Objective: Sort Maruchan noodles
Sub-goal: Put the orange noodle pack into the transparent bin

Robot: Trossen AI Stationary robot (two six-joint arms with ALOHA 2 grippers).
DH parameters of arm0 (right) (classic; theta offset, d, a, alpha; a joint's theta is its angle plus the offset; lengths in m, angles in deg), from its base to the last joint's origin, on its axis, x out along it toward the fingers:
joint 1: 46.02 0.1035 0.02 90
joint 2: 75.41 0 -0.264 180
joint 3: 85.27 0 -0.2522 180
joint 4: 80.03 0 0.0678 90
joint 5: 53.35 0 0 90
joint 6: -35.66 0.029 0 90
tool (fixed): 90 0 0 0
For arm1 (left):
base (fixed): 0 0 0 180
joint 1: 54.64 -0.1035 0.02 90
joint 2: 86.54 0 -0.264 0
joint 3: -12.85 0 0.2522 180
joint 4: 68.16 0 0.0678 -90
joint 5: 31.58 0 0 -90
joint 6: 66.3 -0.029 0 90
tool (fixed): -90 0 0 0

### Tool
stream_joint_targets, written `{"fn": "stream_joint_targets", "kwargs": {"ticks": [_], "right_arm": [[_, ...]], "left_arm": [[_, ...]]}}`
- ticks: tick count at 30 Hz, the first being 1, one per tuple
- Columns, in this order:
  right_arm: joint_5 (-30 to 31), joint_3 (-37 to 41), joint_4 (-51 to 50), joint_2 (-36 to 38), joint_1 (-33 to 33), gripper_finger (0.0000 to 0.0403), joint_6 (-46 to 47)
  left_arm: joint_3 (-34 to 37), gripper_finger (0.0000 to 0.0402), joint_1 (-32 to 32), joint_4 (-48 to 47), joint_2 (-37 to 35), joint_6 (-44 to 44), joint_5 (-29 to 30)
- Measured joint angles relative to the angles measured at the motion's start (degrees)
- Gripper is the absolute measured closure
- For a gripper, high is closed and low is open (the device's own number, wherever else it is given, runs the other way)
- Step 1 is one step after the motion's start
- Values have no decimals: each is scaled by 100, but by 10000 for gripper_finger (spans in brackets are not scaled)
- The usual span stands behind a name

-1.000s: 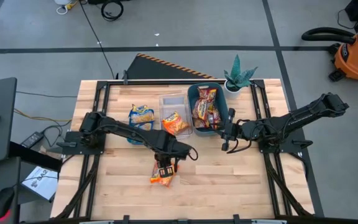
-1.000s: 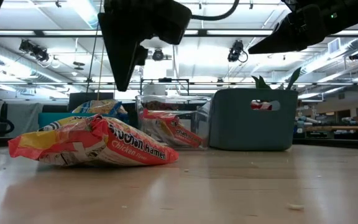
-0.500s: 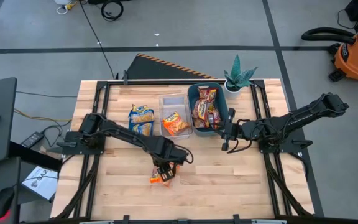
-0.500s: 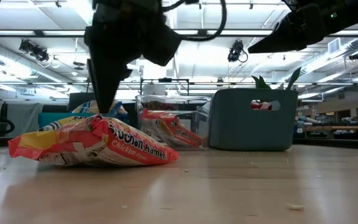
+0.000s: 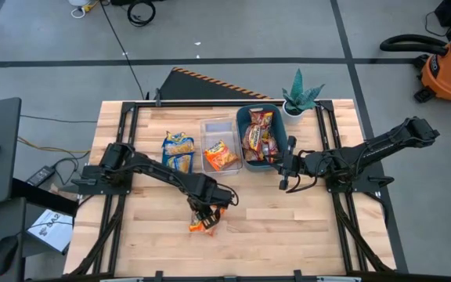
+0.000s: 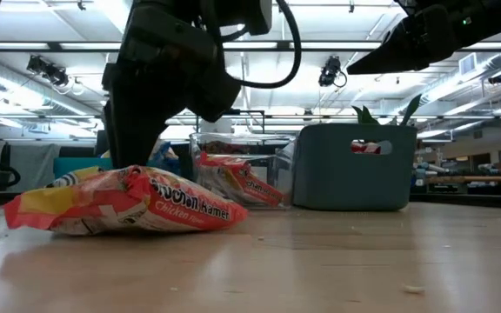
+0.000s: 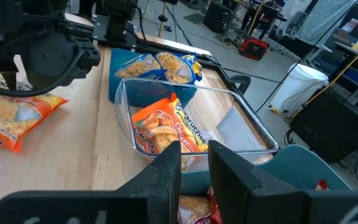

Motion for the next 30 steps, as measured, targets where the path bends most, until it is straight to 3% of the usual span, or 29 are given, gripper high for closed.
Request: {"fn": "stream_joint_targets", "kwargs": {"ticks": [7, 17, 24, 30], "right_arm": [[0, 0, 2, 0, 0, 316, -4], [0, 0, 2, 0, 0, 316, -13], [0, 0, 2, 0, 0, 316, -7], [0, 0, 2, 0, 0, 316, -11]], "left_arm": [[64, 290, -37, 65, 0, -103, -19], [62, 392, -169, 43, 0, -319, -70], [-58, 391, -283, -154, 4, -580, -438], [-1010, 397, -369, -1086, -15, -1068, -319]]}}
